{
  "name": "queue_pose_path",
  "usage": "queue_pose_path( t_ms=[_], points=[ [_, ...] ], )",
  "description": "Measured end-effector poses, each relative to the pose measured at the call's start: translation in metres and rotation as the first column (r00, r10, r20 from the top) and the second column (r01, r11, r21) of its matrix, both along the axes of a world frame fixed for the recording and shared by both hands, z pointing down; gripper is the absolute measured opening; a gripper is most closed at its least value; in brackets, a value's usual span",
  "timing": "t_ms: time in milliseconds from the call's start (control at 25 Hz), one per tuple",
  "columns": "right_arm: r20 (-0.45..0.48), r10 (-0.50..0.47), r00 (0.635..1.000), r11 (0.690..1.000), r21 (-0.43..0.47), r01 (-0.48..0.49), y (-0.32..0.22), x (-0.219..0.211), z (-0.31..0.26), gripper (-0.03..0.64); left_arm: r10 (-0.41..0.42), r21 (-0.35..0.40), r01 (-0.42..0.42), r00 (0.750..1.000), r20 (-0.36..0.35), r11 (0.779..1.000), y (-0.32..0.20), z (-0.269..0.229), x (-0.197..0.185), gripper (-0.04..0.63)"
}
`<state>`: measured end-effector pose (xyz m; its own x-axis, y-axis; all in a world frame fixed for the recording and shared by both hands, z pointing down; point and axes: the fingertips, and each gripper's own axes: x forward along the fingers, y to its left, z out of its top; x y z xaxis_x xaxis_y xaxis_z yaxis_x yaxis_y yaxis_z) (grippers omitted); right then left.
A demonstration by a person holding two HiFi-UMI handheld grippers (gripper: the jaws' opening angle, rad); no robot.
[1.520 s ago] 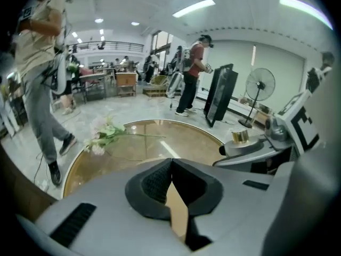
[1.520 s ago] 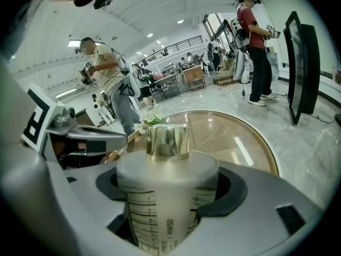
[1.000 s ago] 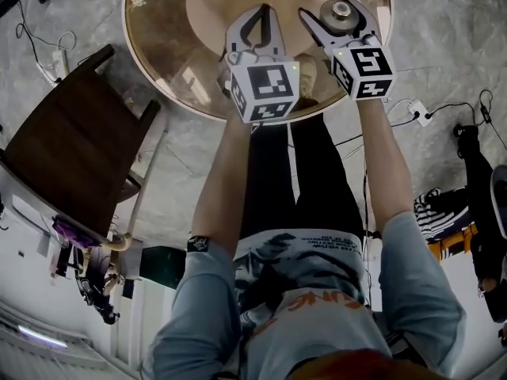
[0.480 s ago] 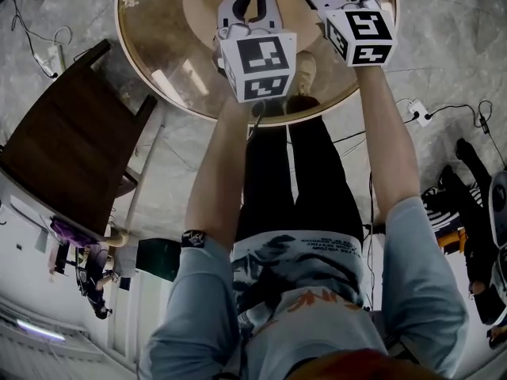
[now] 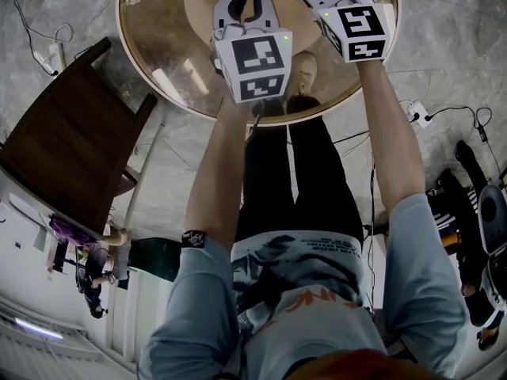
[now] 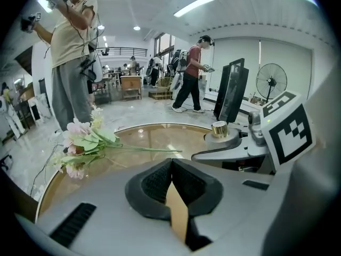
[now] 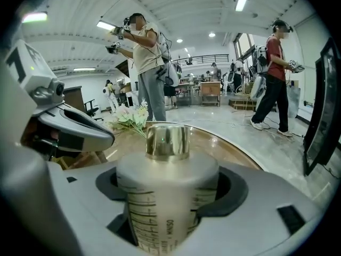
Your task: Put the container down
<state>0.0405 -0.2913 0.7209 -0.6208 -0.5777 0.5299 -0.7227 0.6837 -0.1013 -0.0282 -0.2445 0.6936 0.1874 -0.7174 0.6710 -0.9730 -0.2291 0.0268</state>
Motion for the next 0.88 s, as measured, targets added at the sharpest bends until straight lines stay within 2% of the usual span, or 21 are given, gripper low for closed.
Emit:
queue_pose_path(
  t_ms=[120, 360, 880],
  points=[
    [-0.036, -0.003, 0.999, 1.000, -0.009, 0.003, 0.007, 0.003, 0.002, 0.360, -0.007, -0.006, 0.007, 1.000, -0.002, 1.000, 0.004, -0.001, 0.000, 0.026],
    [-0.104, 0.066, 0.992, 0.997, -0.024, -0.068, 0.018, 0.014, 0.008, 0.370, -0.006, -0.002, 0.005, 1.000, -0.009, 1.000, 0.016, -0.005, 0.005, 0.026],
    [-0.190, 0.006, 0.982, 0.999, -0.039, -0.013, 0.041, 0.021, 0.019, 0.366, -0.015, 0.010, 0.015, 1.000, -0.020, 1.000, 0.046, -0.021, 0.005, 0.026]
  ],
)
